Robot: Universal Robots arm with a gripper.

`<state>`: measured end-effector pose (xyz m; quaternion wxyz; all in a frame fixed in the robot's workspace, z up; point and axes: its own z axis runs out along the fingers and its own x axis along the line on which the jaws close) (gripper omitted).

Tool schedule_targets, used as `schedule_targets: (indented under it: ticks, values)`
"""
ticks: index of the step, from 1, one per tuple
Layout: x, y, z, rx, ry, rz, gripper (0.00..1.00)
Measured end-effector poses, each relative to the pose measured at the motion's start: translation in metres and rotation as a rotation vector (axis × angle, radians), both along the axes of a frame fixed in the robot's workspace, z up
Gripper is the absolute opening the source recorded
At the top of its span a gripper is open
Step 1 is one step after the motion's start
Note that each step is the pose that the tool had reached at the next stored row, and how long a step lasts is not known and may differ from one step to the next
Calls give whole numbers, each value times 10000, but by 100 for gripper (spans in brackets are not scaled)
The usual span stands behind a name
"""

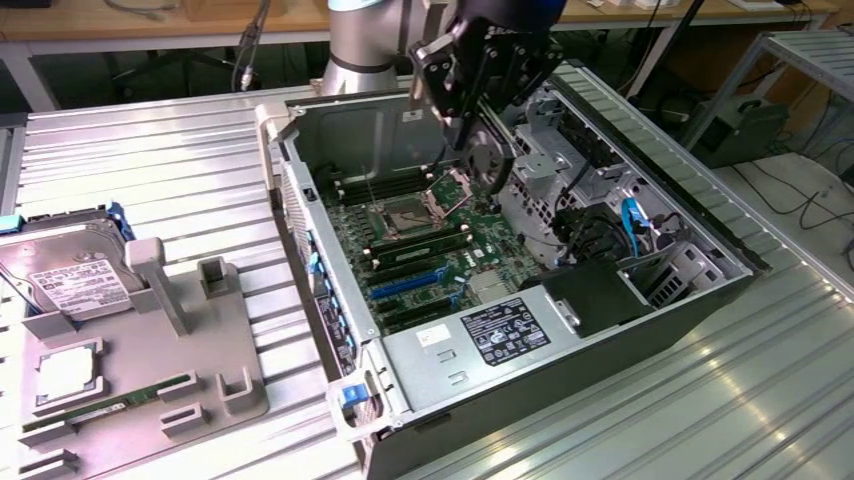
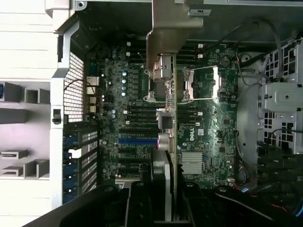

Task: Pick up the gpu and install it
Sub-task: 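Pick up the gpu and move the gpu toward the slot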

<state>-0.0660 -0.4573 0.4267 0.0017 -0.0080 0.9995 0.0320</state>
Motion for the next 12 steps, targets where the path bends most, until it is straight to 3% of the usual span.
schedule_targets:
  ticks: [6,12]
  values:
    - [169,2,-3,0,-3,6,28]
    - [172,2,-3,0,-4,5,28]
